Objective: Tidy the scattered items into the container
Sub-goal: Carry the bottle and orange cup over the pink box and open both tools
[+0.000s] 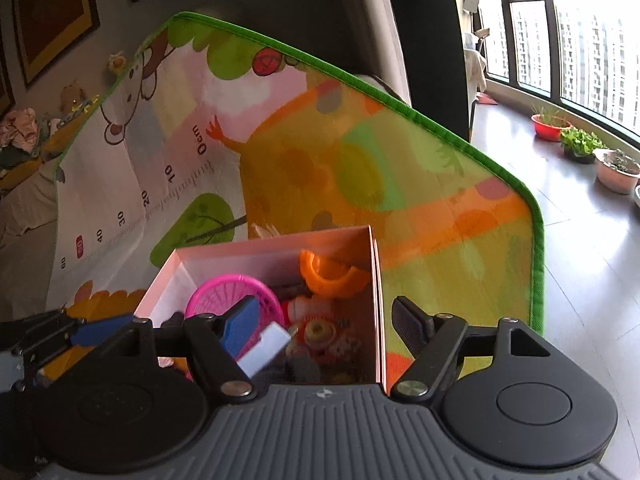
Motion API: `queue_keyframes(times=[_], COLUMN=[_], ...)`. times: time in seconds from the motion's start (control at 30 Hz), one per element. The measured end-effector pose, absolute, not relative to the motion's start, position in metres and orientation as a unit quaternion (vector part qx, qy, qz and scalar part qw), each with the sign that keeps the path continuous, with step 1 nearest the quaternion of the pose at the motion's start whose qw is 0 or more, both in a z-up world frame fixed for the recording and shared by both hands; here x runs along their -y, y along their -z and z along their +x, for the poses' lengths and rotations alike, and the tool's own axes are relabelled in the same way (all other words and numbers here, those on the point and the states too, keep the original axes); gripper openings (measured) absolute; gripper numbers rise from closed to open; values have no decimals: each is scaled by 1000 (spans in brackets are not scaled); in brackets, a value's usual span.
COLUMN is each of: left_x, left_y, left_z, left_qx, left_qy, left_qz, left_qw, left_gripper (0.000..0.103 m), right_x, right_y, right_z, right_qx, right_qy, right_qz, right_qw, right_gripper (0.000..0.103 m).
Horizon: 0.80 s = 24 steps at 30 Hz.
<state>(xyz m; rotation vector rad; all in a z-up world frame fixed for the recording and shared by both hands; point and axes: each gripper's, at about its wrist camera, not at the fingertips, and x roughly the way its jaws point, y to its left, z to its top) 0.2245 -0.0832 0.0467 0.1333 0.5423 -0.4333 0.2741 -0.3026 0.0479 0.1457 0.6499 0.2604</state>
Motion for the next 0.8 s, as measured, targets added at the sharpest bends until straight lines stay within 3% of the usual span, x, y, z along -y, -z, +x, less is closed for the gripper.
queue_keyframes(times=[0.63,0.73,0.8], left_x=[74,59,44], left_y=[-62,-59,-53], left_z=[194,185,177], left_qx=[-270,-283,-293], left_qy=[189,180,197], left_qz=[69,27,-26], left_qw=[942,942,935], left_gripper=[94,96,96], right_x=[306,304,302], right_y=[-33,-30,-28], right_z=[253,255,258], right_qx=[-351,-358,-362], right_qy=[-110,-123,-131], right_qz=[89,100,107], right_qw=[925,920,917], right_gripper=[80,80,87])
